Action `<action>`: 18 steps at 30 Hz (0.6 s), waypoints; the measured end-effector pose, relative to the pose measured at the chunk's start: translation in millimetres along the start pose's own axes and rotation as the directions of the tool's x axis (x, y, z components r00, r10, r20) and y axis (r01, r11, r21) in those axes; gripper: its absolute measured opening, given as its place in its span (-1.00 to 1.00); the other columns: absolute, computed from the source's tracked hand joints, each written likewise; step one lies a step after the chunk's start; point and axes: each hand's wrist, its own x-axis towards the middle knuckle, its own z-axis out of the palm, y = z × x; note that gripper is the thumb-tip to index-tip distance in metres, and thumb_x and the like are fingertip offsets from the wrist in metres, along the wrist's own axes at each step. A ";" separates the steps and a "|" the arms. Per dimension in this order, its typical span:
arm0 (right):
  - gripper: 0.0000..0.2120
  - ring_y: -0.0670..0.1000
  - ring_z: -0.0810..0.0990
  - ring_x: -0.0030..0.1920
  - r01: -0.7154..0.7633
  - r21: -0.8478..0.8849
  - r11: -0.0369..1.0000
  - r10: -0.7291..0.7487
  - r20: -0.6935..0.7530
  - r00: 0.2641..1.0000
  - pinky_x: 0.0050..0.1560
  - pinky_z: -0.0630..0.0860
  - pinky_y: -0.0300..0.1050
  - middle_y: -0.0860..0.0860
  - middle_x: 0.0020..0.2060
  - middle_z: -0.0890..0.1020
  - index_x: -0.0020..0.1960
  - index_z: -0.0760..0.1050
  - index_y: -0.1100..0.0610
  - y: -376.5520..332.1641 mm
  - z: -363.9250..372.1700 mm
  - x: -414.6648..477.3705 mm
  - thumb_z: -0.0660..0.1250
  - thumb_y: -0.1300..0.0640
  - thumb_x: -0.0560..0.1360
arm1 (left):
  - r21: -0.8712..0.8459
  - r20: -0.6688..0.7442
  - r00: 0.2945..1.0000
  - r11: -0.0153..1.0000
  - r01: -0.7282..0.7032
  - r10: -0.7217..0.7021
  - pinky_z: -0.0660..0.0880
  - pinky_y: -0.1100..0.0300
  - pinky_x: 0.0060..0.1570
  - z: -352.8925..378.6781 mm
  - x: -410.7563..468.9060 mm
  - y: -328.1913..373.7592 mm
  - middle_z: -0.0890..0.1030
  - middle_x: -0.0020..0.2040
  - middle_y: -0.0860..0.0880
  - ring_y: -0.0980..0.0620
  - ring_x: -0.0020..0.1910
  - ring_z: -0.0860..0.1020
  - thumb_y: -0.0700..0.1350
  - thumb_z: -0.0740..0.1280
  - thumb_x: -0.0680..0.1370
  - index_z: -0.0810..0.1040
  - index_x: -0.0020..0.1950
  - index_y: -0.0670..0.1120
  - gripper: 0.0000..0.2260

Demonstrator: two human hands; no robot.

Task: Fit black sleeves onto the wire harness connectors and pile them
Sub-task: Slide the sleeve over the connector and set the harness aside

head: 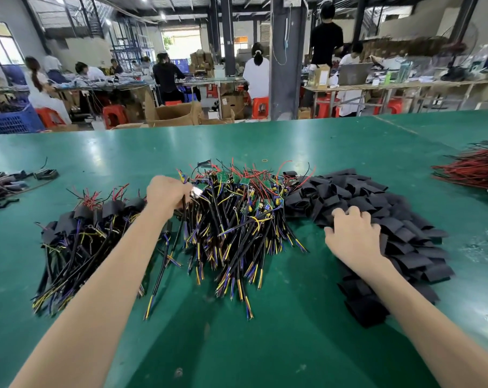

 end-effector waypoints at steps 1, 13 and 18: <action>-0.68 0.22 0.38 0.20 -0.019 -0.003 1.000 0.019 0.004 1.000 0.12 0.36 0.07 0.15 0.15 0.43 0.20 0.39 0.16 0.2 -0.4 -0.2 0.25 0.06 0.50 | -0.066 0.013 1.000 0.998 -0.004 0.005 0.58 0.05 -0.15 -4.1 -0.7 5.2 0.55 -0.45 -0.15 -0.05 -0.37 0.52 -0.31 0.38 0.48 0.59 -0.49 -0.14 -0.68; -0.69 0.23 0.45 0.08 0.128 0.123 0.984 -0.132 0.024 0.991 0.04 0.37 0.01 0.19 0.03 0.48 0.17 0.41 0.24 5.3 4.5 4.6 0.23 0.31 0.43 | 0.141 0.470 0.875 0.969 -0.204 0.116 0.46 0.37 -0.48 -46.8 -76.0 37.9 0.55 -0.28 -0.13 0.12 -0.47 0.49 -0.35 0.21 0.57 0.53 -0.07 -0.30 -0.89; -0.70 0.18 0.50 0.07 0.179 0.266 0.947 -0.192 0.025 0.981 -0.01 0.37 -0.07 0.14 0.01 0.52 0.15 0.49 0.18 2.2 10.7 7.5 0.29 0.28 0.41 | 0.550 0.445 0.876 0.829 -0.105 -0.185 0.31 0.16 -0.41 -39.8 -79.8 3.2 0.42 -0.35 -0.17 0.01 -0.44 0.38 -0.40 0.15 0.55 0.38 -0.24 -0.25 -0.81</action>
